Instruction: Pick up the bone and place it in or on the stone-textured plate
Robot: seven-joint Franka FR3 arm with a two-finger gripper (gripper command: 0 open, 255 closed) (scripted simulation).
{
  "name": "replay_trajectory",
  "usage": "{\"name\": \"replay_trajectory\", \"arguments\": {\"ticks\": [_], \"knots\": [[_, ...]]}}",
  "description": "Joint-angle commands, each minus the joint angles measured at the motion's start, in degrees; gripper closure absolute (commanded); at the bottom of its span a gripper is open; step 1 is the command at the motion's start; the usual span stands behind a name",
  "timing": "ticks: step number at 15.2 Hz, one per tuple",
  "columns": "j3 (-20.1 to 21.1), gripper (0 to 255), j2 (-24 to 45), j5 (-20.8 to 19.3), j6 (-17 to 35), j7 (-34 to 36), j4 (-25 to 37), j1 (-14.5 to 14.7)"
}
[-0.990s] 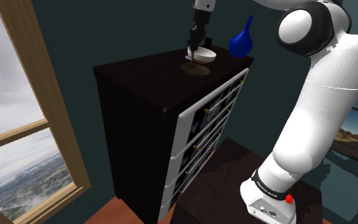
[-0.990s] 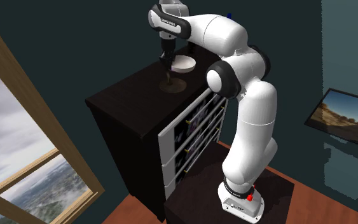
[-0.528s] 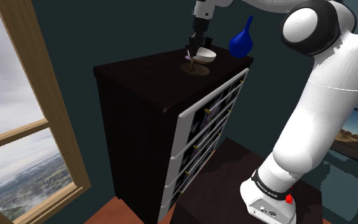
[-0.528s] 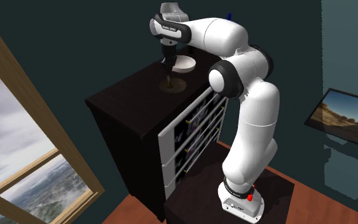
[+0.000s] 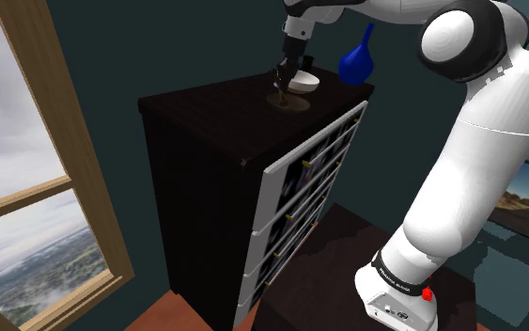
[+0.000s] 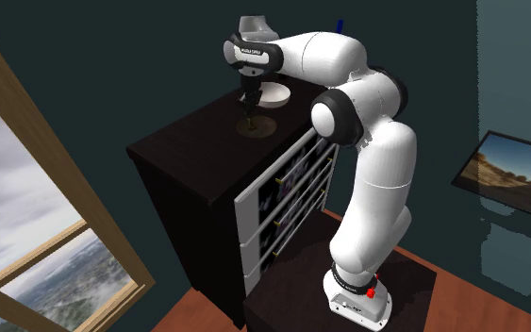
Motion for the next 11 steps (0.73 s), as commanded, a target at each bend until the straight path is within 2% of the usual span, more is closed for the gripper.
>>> {"name": "replay_trajectory", "arguments": {"ticks": [1, 5, 6, 11], "knots": [[0.03, 255, 0.4, -0.04, -1.2, 0.02, -0.67, 0.02], [0.04, 255, 0.41, -0.04, -1.21, 0.02, -0.64, 0.02], [-0.03, 0, 0.4, -0.04, -1.26, -0.14, -0.61, -0.08], [0.04, 0, 0.39, -0.04, -1.2, 0.02, -0.67, 0.02]]}}
